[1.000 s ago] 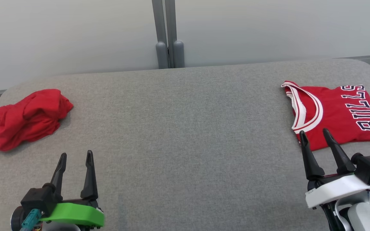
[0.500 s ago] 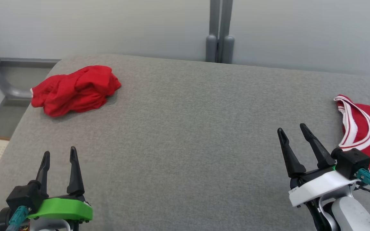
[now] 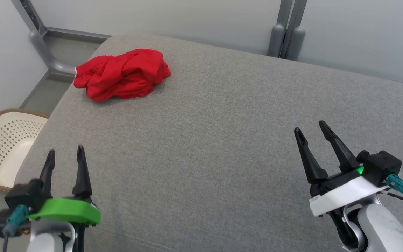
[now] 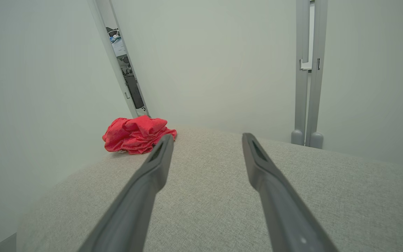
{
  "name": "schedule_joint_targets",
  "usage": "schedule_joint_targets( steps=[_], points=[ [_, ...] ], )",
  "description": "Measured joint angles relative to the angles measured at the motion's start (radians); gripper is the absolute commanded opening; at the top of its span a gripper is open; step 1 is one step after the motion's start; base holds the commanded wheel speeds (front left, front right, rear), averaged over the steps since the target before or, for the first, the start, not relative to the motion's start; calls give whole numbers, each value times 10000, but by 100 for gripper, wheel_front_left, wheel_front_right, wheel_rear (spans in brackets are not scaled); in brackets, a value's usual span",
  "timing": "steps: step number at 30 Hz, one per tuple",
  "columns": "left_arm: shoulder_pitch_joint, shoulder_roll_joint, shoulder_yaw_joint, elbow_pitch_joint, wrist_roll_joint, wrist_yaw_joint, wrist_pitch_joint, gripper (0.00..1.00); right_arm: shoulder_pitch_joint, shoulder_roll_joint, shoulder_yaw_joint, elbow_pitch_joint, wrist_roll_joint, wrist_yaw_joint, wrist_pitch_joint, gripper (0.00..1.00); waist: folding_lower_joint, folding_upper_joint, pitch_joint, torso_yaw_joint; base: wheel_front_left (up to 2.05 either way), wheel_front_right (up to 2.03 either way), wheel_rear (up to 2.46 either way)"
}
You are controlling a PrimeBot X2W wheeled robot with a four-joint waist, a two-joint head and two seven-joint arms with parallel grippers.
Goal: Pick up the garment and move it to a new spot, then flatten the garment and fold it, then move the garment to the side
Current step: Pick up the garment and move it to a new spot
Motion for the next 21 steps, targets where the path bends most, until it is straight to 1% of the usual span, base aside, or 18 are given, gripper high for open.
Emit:
schedule_joint_targets(
  steps=[3, 6, 9, 11, 13, 16, 21],
  points=[
    [-697, 176, 44, -372, -226, 36, 713, 100, -137, -96, 136, -176, -13, 0, 0, 100, 0, 0, 243, -51, 0, 0, 0],
    [-1552, 663, 59, -428, -245, 75, 1799, 100, -342, -176, 257, -422, -79, 0, 0, 100, 0, 0, 514, -176, 0, 0, 0],
    [-2666, 1218, 54, -343, -351, 40, 3198, 100, -663, -232, 328, -849, -186, 0, 0, 100, 0, 0, 845, -385, 0, 0, 0],
    [-3394, 1507, 132, -238, -556, 25, 3902, 100, -855, -301, 382, -1076, -207, 0, 0, 100, 0, 0, 1074, -541, 0, 0, 0],
    [-4109, 1749, 238, 75, -859, -38, 4658, 100, -1017, -339, 382, -1273, -278, 0, 0, 100, 0, 0, 1317, -712, 0, 0, 0],
    [-5236, 2148, 428, 1081, -1534, -142, 5680, 100, -1327, -368, 508, -1482, -355, -4, 0, 100, 0, 0, 1740, -1061, 0, 0, 0],
    [-6654, 2871, 606, 2673, -2253, -268, 6514, 100, -1845, -341, 765, -1743, -451, -4, 0, 100, 1, 0, 2325, -1768, 0, 0, 0]
  ],
)
